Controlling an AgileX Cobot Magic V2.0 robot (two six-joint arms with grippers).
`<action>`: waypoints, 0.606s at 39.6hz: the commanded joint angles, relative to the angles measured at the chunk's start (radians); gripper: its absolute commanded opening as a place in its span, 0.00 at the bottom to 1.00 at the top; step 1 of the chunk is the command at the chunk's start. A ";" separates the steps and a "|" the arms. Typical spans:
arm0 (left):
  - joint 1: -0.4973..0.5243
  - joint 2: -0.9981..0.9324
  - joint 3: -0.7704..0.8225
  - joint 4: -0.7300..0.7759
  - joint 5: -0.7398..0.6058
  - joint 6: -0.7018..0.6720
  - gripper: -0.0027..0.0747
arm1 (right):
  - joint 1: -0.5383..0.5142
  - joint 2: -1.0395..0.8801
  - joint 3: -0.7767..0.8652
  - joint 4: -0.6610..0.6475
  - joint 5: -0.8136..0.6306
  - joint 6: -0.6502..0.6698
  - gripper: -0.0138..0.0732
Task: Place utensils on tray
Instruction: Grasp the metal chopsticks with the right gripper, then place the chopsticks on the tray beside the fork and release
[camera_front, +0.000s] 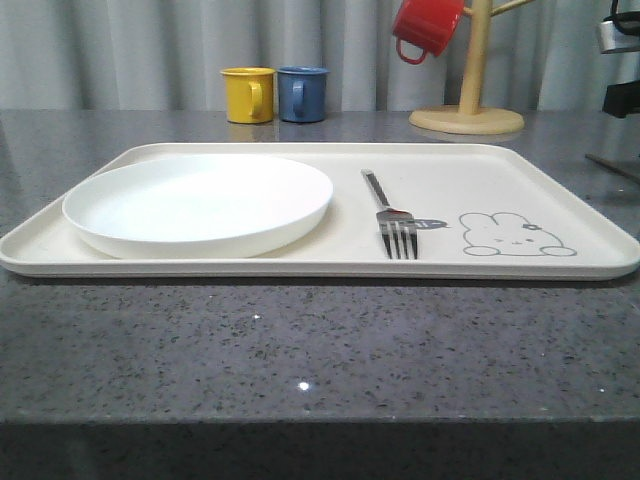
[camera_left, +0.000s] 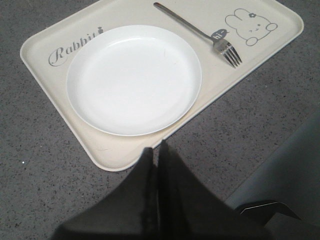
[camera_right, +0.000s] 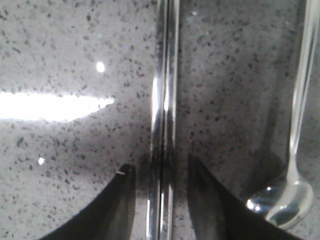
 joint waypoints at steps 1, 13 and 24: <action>-0.007 -0.005 -0.026 -0.005 -0.070 -0.008 0.01 | -0.008 -0.045 -0.020 -0.001 -0.031 -0.010 0.49; -0.007 -0.005 -0.026 -0.005 -0.070 -0.008 0.01 | -0.008 -0.030 -0.020 0.005 -0.037 -0.010 0.48; -0.007 -0.005 -0.026 -0.005 -0.070 -0.008 0.01 | -0.008 -0.030 -0.020 0.018 -0.038 -0.010 0.21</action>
